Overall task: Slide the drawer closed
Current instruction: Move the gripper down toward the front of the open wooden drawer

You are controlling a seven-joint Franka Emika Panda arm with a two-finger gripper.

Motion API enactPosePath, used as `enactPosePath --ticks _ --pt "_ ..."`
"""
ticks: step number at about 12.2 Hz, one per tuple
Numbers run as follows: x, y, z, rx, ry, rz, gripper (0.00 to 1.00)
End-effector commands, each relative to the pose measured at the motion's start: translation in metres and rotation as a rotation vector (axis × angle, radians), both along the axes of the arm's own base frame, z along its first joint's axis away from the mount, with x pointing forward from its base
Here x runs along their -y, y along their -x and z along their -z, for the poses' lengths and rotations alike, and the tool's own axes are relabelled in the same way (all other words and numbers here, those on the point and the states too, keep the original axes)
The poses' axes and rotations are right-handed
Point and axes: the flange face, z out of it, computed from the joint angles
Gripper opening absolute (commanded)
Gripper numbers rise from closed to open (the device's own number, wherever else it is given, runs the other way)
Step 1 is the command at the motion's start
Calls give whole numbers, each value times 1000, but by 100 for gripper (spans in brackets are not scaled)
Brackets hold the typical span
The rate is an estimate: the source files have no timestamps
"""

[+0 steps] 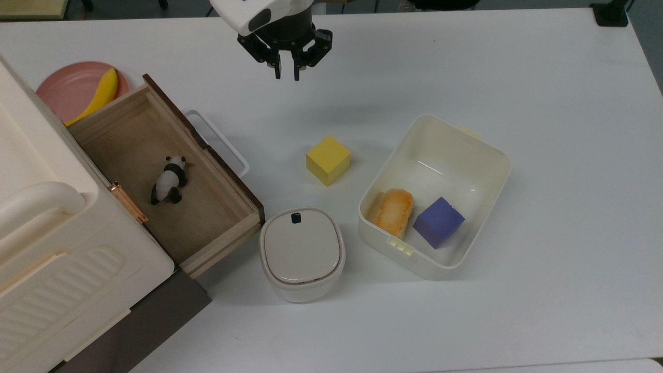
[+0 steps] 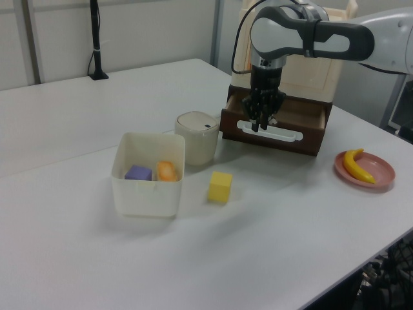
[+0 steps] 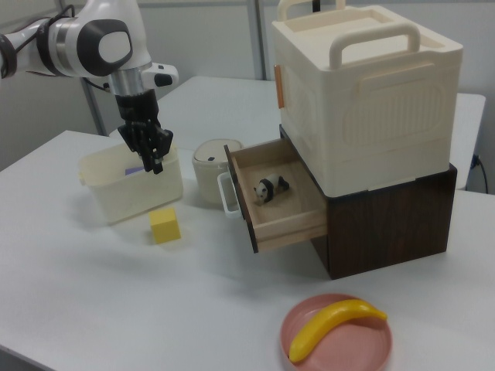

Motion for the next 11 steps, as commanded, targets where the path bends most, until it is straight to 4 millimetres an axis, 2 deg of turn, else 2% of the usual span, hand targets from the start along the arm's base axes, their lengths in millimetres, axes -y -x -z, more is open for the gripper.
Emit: enactPosePath --ticks 1,4,5,8,11 --pt "2 6 -5 -9 -11 44 21" --pt "8 -2 5 9 -4 219 19" --pt "12 -6 15 16 -2 267 19" --pt "42 -26 40 63 0 489 19" --pt "62 -38 52 114 -4 603 19"
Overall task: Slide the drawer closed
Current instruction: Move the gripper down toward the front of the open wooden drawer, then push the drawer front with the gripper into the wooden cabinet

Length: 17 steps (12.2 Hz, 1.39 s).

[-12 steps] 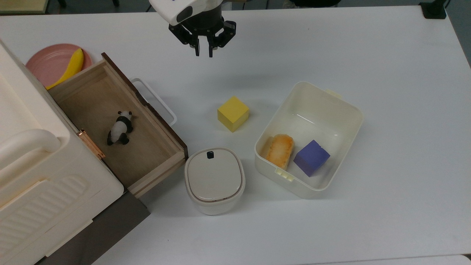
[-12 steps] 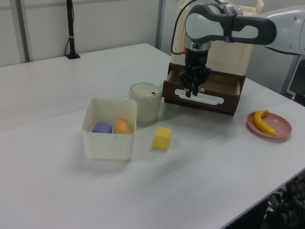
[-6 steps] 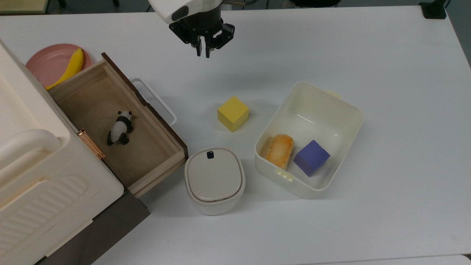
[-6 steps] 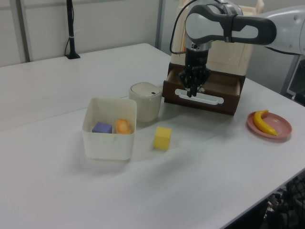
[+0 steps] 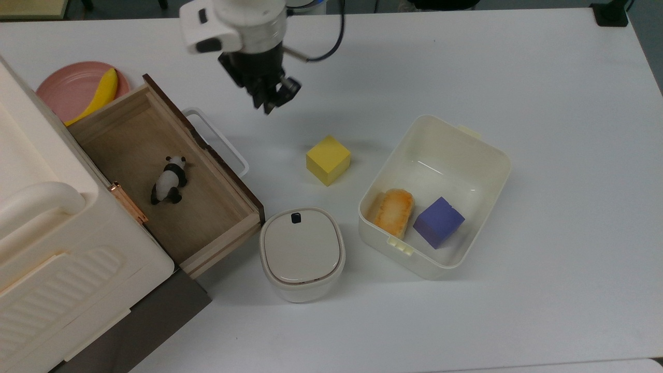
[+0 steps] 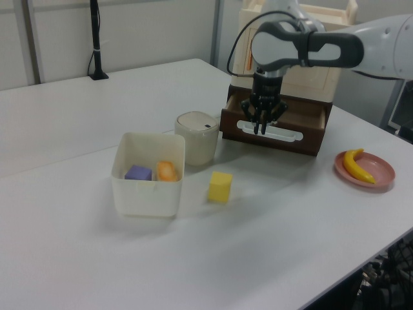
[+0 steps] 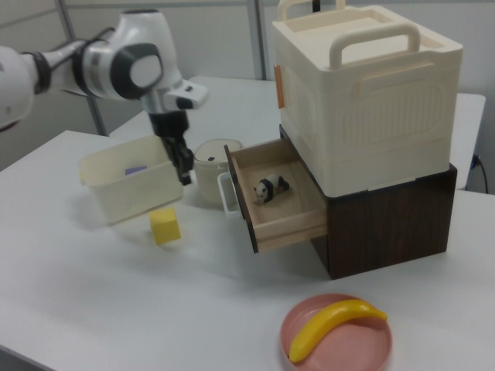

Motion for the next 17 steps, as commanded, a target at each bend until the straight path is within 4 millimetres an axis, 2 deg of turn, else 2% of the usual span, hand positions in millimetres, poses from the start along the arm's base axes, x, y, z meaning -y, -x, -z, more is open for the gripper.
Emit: enactPosePath --ticks 1,5,8,9,13,17 --pt "26 -12 15 59 -3 155 19" --pt "48 -27 37 76 36 179 19" --pt "54 -36 55 83 62 174 19" --pt "66 -40 61 108 72 189 18" --pt "108 -51 51 208 100 270 18" --pt "139 -55 44 310 126 302 18"
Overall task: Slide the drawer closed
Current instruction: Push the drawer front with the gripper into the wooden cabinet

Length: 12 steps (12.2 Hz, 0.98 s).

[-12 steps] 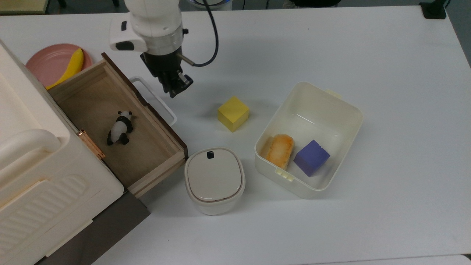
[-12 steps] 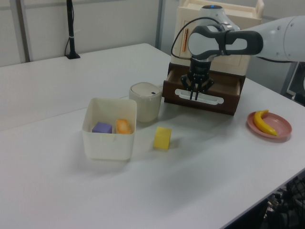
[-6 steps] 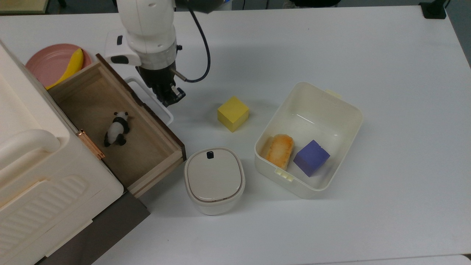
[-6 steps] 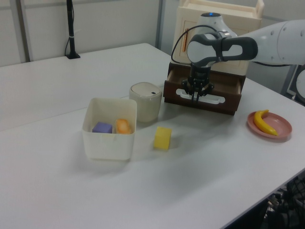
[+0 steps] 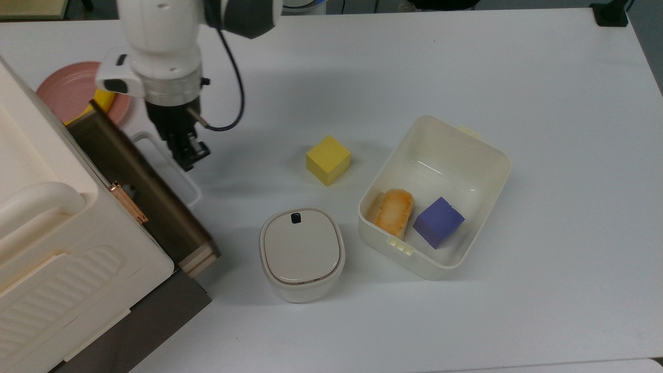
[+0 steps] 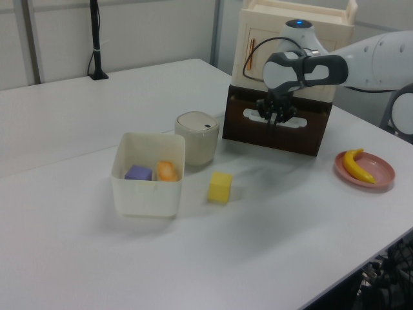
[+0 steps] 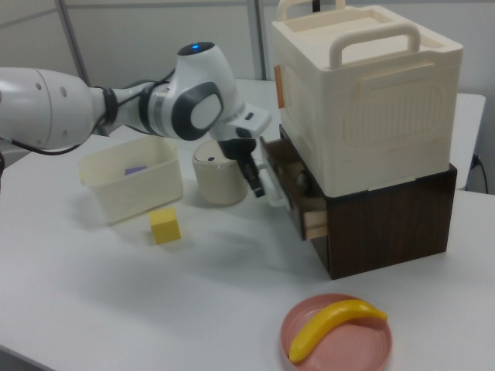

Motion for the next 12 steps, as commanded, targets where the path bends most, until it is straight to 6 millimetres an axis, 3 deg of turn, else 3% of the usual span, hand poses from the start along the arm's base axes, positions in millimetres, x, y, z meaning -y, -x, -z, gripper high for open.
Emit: enactPosePath --ticks 1,4,8,9,12 --pt "29 -9 -4 82 62 30 18" --pt "46 -16 -6 117 83 54 18" --pt "46 -17 -8 119 89 44 18" --pt "43 -16 -11 115 89 31 19" --pt "1 -2 -19 -10 59 -122 23"
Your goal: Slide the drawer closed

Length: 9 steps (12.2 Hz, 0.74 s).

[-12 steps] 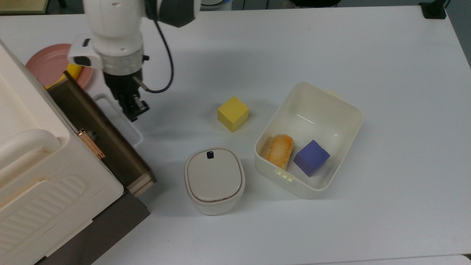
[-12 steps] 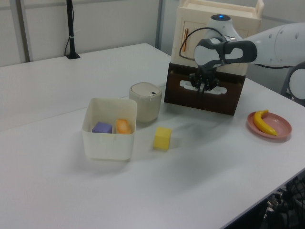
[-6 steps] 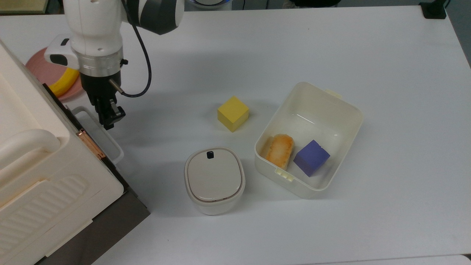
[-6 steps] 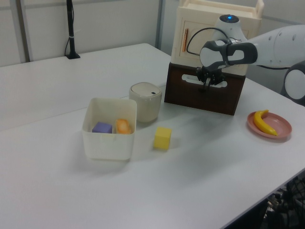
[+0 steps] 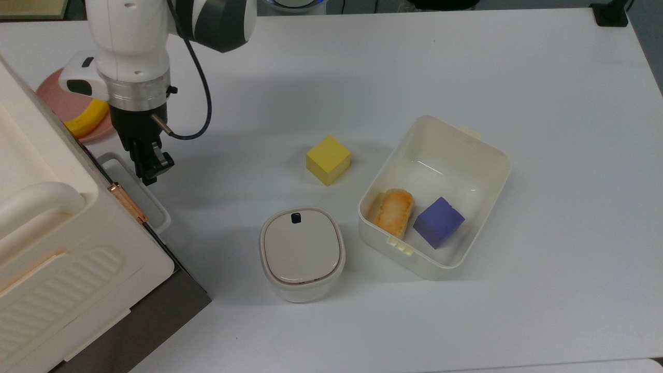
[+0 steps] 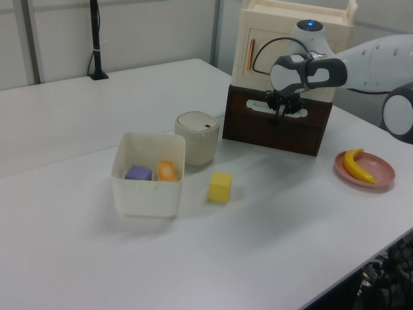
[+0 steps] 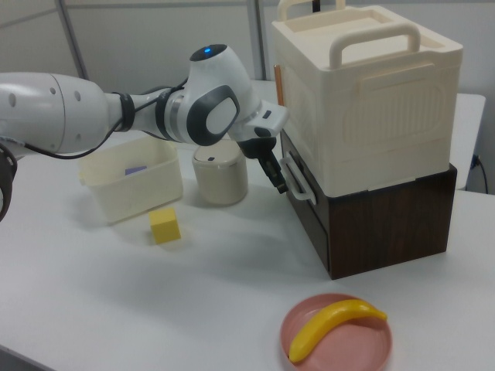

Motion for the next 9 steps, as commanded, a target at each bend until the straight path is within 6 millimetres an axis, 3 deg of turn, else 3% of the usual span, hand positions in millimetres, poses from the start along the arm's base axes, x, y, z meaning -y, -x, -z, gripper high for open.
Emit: enactPosePath --ticks 1,3,6,8,9 --pt "-53 18 -25 -140 -14 -188 27" --pt "-80 37 -40 -221 -28 -345 32" --pt "-112 65 -67 -274 -39 -529 53" --pt "-128 79 -80 -307 -41 -645 70" --pt "-139 83 -84 -328 -46 -707 84"
